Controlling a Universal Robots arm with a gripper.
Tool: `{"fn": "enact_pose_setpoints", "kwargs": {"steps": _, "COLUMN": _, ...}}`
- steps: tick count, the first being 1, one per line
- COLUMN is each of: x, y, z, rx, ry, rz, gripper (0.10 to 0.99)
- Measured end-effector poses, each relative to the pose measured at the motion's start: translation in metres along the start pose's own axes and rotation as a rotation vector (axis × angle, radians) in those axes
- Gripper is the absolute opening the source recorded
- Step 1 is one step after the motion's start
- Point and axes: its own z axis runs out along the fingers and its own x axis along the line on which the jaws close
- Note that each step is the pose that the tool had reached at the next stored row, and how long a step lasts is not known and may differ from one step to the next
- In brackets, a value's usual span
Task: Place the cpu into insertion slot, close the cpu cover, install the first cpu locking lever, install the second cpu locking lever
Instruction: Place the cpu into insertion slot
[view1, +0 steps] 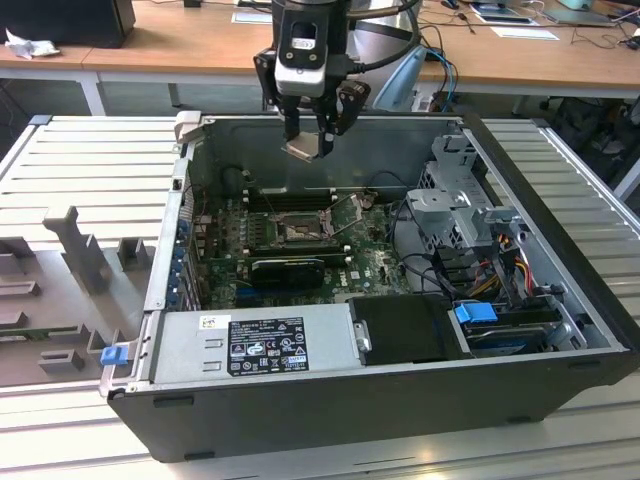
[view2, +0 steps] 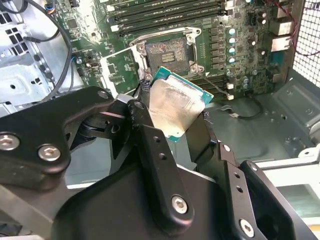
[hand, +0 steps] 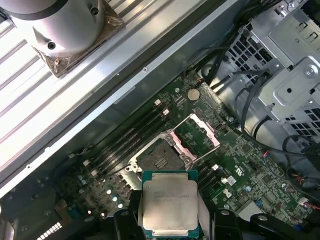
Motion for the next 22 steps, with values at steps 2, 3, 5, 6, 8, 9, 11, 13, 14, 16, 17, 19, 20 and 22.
{"fn": "enact_pose_setpoints", "kwargs": {"steps": 2, "x": 0.0, "y": 0.0, "z": 0.0002, "rx": 0.0, "ry": -0.0011, "rz": 0.012, "gripper": 0.529}}
{"fn": "enact_pose_setpoints", "kwargs": {"steps": 3, "x": 0.0, "y": 0.0, "z": 0.0003, "rx": 0.0, "ry": -0.0022, "rz": 0.024, "gripper": 0.529}}
{"fn": "enact_pose_setpoints", "kwargs": {"steps": 5, "x": 0.0, "y": -0.0001, "z": 0.0005, "rx": -0.001, "ry": -0.0043, "rz": 0.049, "gripper": 0.529}}
{"fn": "enact_pose_setpoints", "kwargs": {"steps": 6, "x": 0.0, "y": -0.0001, "z": 0.0005, "rx": -0.001, "ry": -0.005, "rz": 0.056, "gripper": 0.529}}
{"fn": "enact_pose_setpoints", "kwargs": {"steps": 8, "x": 0.0, "y": -0.0001, "z": 0.0006, "rx": -0.001, "ry": -0.0059, "rz": 0.066, "gripper": 0.529}}
{"fn": "enact_pose_setpoints", "kwargs": {"steps": 9, "x": 0.0, "y": -0.0001, "z": 0.0007, "rx": -0.002, "ry": -0.0066, "rz": 0.075, "gripper": 0.529}}
{"fn": "enact_pose_setpoints", "kwargs": {"steps": 11, "x": 0.0, "y": -0.0001, "z": 0.0008, "rx": -0.002, "ry": -0.0081, "rz": 0.09, "gripper": 0.529}}
{"fn": "enact_pose_setpoints", "kwargs": {"steps": 13, "x": 0.0, "y": -0.0001, "z": 0.001, "rx": -0.002, "ry": -0.0095, "rz": 0.107, "gripper": 0.529}}
{"fn": "enact_pose_setpoints", "kwargs": {"steps": 14, "x": 0.0, "y": -0.0001, "z": 0.001, "rx": -0.002, "ry": -0.01, "rz": 0.113, "gripper": 0.529}}
{"fn": "enact_pose_setpoints", "kwargs": {"steps": 16, "x": 0.0, "y": -0.0001, "z": 0.0016, "rx": -0.002, "ry": -0.0104, "rz": 0.117, "gripper": 0.529}}
{"fn": "enact_pose_setpoints", "kwargs": {"steps": 17, "x": 0.0, "y": -0.0001, "z": 0.0021, "rx": -0.002, "ry": -0.0105, "rz": 0.118, "gripper": 0.529}}
{"fn": "enact_pose_setpoints", "kwargs": {"steps": 19, "x": -0.0001, "y": -0.0003, "z": 0.0037, "rx": -0.002, "ry": -0.0107, "rz": 0.119, "gripper": 0.529}}
{"fn": "enact_pose_setpoints", "kwargs": {"steps": 20, "x": -0.0001, "y": -0.0003, "z": 0.0042, "rx": -0.002, "ry": -0.0106, "rz": 0.119, "gripper": 0.529}}
{"fn": "enact_pose_setpoints", "kwargs": {"steps": 22, "x": -0.0001, "y": -0.0004, "z": 0.0053, "rx": -0.002, "ry": -0.0107, "rz": 0.119, "gripper": 0.529}}
